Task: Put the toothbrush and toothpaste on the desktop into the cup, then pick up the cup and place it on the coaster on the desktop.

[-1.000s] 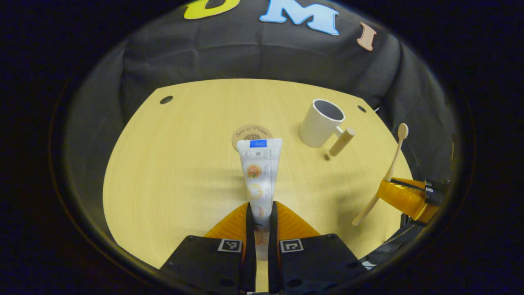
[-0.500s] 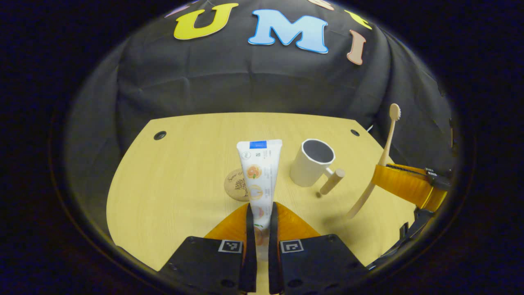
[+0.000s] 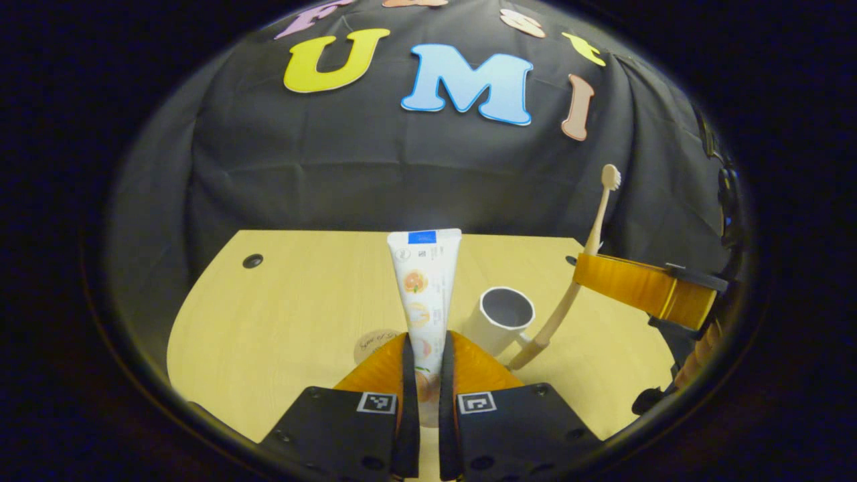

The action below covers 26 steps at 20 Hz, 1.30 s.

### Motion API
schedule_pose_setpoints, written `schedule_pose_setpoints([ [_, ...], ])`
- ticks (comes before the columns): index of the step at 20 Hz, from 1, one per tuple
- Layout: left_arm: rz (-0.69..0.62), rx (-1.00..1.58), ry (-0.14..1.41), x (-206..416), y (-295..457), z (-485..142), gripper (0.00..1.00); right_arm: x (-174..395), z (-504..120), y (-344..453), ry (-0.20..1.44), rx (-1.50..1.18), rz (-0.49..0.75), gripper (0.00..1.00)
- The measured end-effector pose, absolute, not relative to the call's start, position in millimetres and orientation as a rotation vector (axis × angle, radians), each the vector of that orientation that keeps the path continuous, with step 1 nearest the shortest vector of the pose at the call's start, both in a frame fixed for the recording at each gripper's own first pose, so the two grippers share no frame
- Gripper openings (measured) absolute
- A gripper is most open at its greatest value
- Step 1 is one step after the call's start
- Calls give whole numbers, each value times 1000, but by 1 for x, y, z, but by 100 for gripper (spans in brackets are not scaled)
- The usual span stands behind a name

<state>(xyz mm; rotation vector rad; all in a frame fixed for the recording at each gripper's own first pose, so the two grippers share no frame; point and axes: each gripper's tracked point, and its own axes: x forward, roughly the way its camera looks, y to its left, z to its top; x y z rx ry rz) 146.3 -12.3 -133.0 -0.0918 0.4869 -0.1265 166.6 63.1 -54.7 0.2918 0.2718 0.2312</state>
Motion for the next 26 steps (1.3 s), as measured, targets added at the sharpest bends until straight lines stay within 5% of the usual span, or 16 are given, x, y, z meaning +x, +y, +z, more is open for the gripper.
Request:
schedule_pose_setpoints([
  [6,-126,-90,386,159,-12,-111,19,212,-54,62,216,273,210,5],
  [19,-145,-92,371,164,-10,-108,19,229,-142,74,445,112,199,5],
  [25,-166,-96,365,168,-15,-108,19,218,-141,75,460,99,213,27],
  [26,-167,-97,362,169,-16,-108,19,214,-139,75,458,102,216,39],
])
